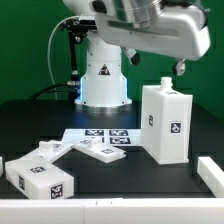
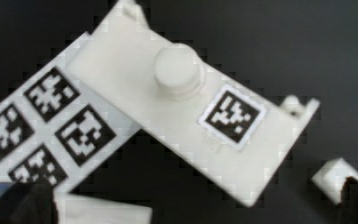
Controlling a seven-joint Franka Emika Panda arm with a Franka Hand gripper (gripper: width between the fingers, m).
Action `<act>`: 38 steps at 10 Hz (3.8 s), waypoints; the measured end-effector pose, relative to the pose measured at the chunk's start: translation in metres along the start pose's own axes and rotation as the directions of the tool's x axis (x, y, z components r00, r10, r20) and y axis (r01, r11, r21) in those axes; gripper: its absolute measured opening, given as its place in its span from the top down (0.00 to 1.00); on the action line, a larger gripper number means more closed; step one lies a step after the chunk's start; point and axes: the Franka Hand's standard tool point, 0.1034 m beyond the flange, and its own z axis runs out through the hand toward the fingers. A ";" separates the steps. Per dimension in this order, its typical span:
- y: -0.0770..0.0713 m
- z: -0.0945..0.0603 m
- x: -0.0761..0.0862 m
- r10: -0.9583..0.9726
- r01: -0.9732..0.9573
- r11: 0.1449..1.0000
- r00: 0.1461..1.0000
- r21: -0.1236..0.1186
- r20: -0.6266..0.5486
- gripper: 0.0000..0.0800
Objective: Assemble cabinet
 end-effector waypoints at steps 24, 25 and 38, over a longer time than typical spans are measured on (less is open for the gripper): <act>-0.075 0.001 -0.003 -0.834 0.836 0.448 0.519 -0.317 0.188 0.00; -0.076 0.000 -0.004 -0.839 0.838 0.445 0.513 -0.317 0.179 0.00; -0.118 0.045 -0.016 -0.951 0.811 -0.059 0.132 -0.581 0.280 0.00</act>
Offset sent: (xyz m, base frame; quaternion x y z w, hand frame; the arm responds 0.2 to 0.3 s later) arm 0.0000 0.0000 0.0000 0.0000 0.0000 0.0000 1.0000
